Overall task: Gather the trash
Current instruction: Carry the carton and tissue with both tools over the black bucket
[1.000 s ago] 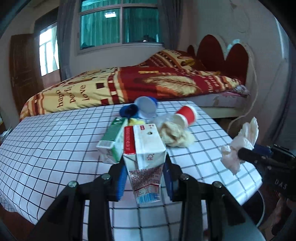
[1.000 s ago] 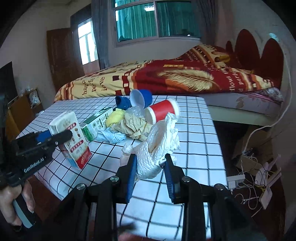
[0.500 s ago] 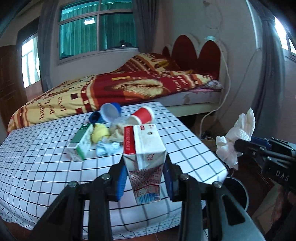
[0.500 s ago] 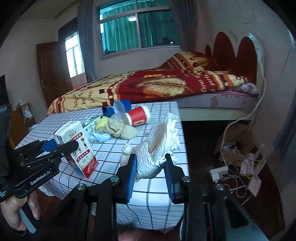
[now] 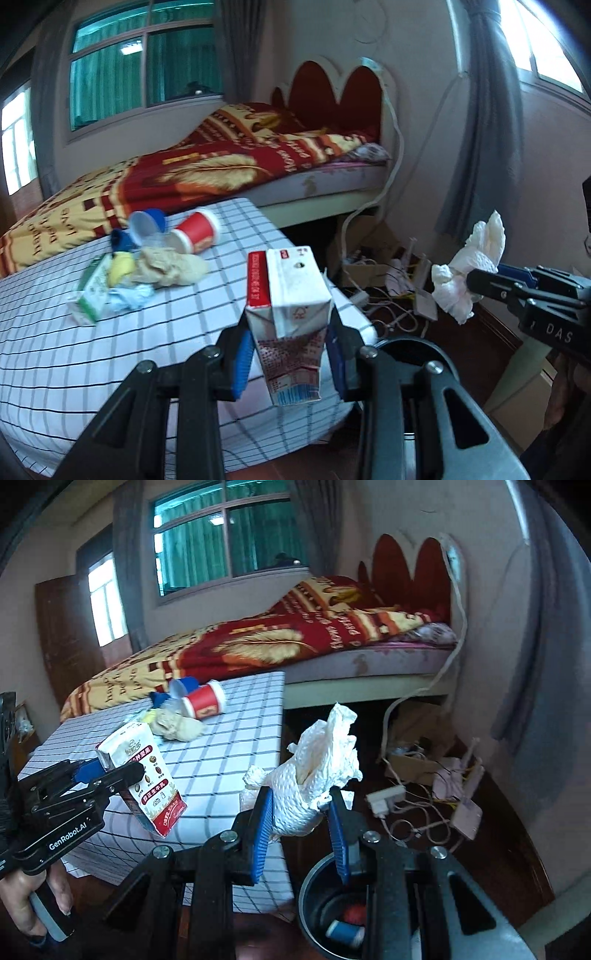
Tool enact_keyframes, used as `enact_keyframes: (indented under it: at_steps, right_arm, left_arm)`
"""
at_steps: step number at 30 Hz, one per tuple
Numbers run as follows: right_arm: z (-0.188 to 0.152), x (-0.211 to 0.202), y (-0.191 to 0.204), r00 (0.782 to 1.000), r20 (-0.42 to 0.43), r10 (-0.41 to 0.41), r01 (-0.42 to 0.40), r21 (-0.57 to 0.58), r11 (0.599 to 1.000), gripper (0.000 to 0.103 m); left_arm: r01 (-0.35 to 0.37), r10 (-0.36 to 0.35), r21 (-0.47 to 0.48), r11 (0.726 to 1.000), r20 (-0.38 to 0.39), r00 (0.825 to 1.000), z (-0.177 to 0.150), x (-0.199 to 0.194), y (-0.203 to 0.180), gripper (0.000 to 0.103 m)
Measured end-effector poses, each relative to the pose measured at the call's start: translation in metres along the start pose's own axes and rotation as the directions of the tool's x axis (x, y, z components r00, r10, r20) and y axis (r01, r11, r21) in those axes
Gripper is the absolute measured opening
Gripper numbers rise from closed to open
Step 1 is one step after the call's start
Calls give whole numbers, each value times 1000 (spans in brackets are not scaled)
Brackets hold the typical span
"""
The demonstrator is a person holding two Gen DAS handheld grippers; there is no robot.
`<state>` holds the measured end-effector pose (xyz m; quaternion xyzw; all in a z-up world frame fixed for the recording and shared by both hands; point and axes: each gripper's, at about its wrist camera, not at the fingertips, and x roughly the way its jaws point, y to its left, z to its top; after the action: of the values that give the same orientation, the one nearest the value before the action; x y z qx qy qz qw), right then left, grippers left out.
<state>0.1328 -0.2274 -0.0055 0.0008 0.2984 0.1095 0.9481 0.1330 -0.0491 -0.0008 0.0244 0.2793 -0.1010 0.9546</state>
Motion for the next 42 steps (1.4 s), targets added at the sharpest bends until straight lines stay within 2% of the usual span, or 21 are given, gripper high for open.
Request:
enact_keyframes:
  at_steps: [12,19,29,35,37,42]
  right_arm:
    - [-32,-19,-62,993,-51,-108,111,52,993,31]
    - [-52,-22,-91,988,-90,-127,133,73,988,31]
    - [-89,-1,-116,985,-163,-55,65,57,996,32]
    - [-113,30,-128,970,-240,-35,50,54,997,32]
    - [-120,43,-130,963,-268,-21,34,47,998,32]
    - [-135,74,-135,946,-325,8,2,31,1000,32]
  left_arm:
    - [124,-122,68,990,-39,992,-13,13,-69,36]
    - [186,-176,86,979,-105,979,-26,32,-97,36]
    - [242,-222,88,966,-191,956,-54,63,-122,36]
    - [271,-246,71,960,-246,937,-69,87,-131,36]
    - [311,-290,47,949,-255,922,-75,97,-131,37]
    - [323,-289,60,945,-313,905,-92,126,-137,37]
